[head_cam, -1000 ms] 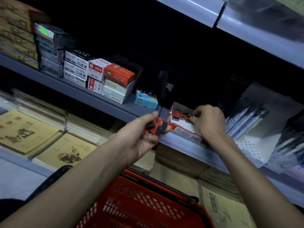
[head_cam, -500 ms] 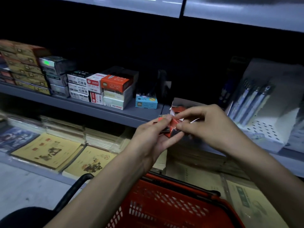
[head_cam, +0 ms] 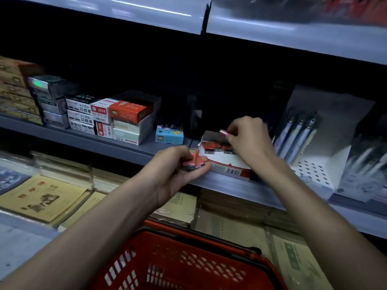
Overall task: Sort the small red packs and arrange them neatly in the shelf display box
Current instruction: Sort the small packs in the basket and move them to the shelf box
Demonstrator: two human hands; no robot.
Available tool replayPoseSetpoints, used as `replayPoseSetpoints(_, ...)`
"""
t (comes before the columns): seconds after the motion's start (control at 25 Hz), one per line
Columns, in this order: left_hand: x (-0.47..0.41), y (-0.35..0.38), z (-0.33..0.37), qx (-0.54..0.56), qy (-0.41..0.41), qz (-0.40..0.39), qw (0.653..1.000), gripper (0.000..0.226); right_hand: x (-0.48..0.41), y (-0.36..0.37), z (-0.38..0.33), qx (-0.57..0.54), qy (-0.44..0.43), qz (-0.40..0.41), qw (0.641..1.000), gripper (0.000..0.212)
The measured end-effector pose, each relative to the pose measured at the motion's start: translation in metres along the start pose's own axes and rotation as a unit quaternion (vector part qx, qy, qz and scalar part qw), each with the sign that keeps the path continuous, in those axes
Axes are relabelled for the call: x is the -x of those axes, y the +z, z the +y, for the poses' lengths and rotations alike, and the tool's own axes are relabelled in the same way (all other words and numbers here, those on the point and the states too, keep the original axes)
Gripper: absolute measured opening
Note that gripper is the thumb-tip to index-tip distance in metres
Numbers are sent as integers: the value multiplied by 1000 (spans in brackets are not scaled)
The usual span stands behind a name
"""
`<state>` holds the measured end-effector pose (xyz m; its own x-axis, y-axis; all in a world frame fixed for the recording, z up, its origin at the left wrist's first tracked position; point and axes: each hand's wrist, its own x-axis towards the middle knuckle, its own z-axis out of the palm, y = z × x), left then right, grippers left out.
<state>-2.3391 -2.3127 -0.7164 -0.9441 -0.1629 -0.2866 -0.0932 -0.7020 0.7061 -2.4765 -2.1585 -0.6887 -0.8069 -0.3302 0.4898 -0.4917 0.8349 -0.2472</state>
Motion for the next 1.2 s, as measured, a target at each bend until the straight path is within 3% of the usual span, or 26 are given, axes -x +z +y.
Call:
replayPoseSetpoints(0.16, 0, 3, 4, 25, 22, -24, 999, 20, -12, 19, -2, 22, -42, -126, 991, 16)
replayPoseSetpoints(0.24, 0, 4, 6, 5, 55, -45, 997, 26, -6, 11, -8, -34, -35, -72, 996, 16)
replayPoseSetpoints(0.28, 1, 5, 7, -28, 74, -48, 996, 28, 0, 2, -15, -137, -11, -60, 989, 10)
replayPoseSetpoints(0.36, 3, 6, 8, -89, 107, -36, 990, 29, 16, -19, -33, -363, 72, -131, 920, 27)
replayPoseSetpoints(0.44, 5, 6, 9, -124, 126, -18, 984, 32, 31, -34, -40, -469, 118, -221, 847, 41)
replayPoseSetpoints(0.52, 7, 6, 9, -144, 125, -19, 981, 35, 41, -39, -39, -505, 133, -242, 818, 34)
replayPoseSetpoints(0.64, 9, 6, 7, -113, 76, -27, 990, 31, 40, -42, -29, -519, 145, -183, 822, 15)
replayPoseSetpoints(0.76, 7, 3, 7, 0, 34, -11, 999, 15, 29, -47, -11, -459, 144, -57, 875, 4)
replayPoseSetpoints(0.84, 6, -1, 8, 21, 42, 1, 999, 17, 23, -42, 5, -268, 102, 19, 958, 5)
replayPoseSetpoints(0.88, 5, -2, 8, 20, 48, 4, 999, 18, 21, -36, 12, -168, 74, 38, 982, 7)
replayPoseSetpoints(1.04, 1, -3, 6, 9, 58, 4, 998, 23, 20, -12, 24, 32, 5, 16, 999, 7)
replayPoseSetpoints(1.2, -1, -5, 7, -24, 61, 2, 998, 21, 17, 2, 25, 135, 3, -83, 987, 24)
